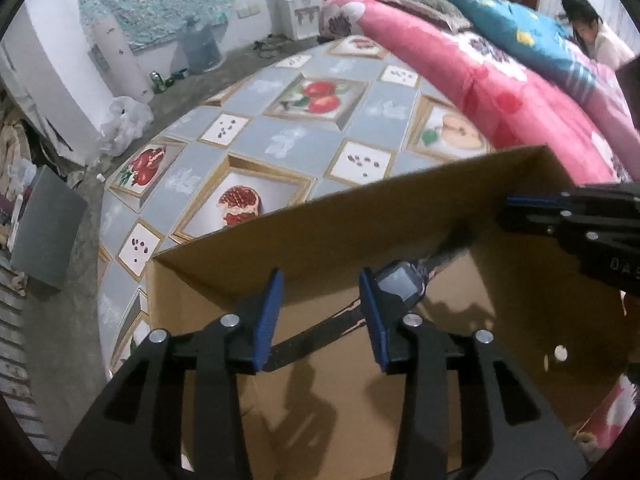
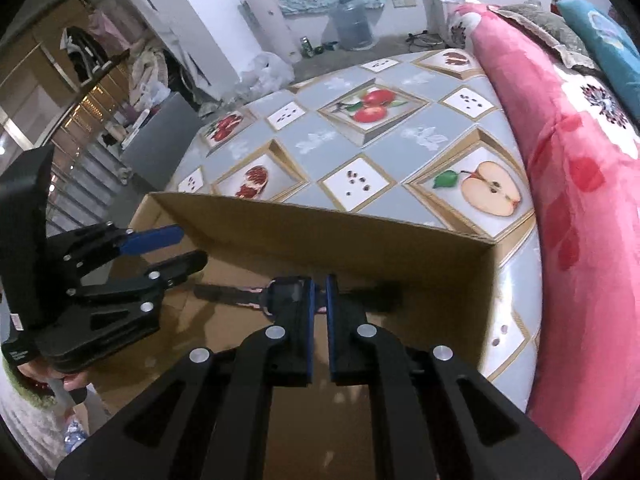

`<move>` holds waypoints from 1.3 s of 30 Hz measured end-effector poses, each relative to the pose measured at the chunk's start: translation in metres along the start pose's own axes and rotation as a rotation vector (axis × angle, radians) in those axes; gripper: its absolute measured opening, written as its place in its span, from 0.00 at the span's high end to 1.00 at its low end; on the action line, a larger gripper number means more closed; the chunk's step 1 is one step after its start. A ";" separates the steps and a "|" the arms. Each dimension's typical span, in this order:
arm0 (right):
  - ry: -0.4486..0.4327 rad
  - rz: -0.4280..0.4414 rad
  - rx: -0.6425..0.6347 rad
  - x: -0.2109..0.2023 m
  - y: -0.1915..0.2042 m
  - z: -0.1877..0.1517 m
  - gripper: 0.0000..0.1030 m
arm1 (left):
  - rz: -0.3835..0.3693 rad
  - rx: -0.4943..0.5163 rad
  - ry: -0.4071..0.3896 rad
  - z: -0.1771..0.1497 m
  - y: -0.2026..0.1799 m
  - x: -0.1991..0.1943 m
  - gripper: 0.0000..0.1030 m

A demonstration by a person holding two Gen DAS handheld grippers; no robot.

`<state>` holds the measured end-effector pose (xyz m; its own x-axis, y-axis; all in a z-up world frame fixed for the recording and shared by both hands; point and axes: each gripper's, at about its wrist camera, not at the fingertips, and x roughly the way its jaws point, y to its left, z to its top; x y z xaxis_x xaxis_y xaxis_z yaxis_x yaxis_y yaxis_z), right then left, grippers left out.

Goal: Organize jewelry
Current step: 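Withdraw both grippers from the box toward the beaded bracelet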

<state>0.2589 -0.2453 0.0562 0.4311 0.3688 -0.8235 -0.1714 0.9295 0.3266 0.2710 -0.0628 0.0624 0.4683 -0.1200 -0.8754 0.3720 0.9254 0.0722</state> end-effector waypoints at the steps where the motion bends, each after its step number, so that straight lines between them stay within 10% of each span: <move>1: -0.023 0.003 0.001 -0.007 -0.001 -0.002 0.94 | -0.003 -0.008 -0.009 0.001 0.001 -0.002 0.60; 8: -0.242 0.090 -0.079 -0.098 0.014 -0.040 0.94 | -0.019 -0.145 -0.208 -0.034 0.038 -0.087 0.32; 15: -0.331 0.274 -0.184 -0.155 0.044 -0.141 0.93 | 0.009 -0.263 -0.410 -0.139 0.069 -0.174 0.13; 22: -0.090 0.261 -0.046 -0.073 0.054 -0.193 0.93 | 0.024 -0.362 -0.187 -0.209 0.065 -0.107 0.13; 32: -0.148 0.167 0.089 -0.048 0.048 -0.181 0.93 | 0.054 -0.458 -0.233 -0.211 0.080 -0.075 0.08; 39: -0.070 0.162 0.101 -0.024 0.061 -0.212 0.92 | 0.155 -0.298 -0.042 -0.233 0.038 -0.018 0.08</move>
<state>0.0506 -0.1976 -0.0022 0.4659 0.5098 -0.7232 -0.1557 0.8518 0.5002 0.0899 0.0584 -0.0306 0.5360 0.0210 -0.8440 0.0464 0.9974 0.0543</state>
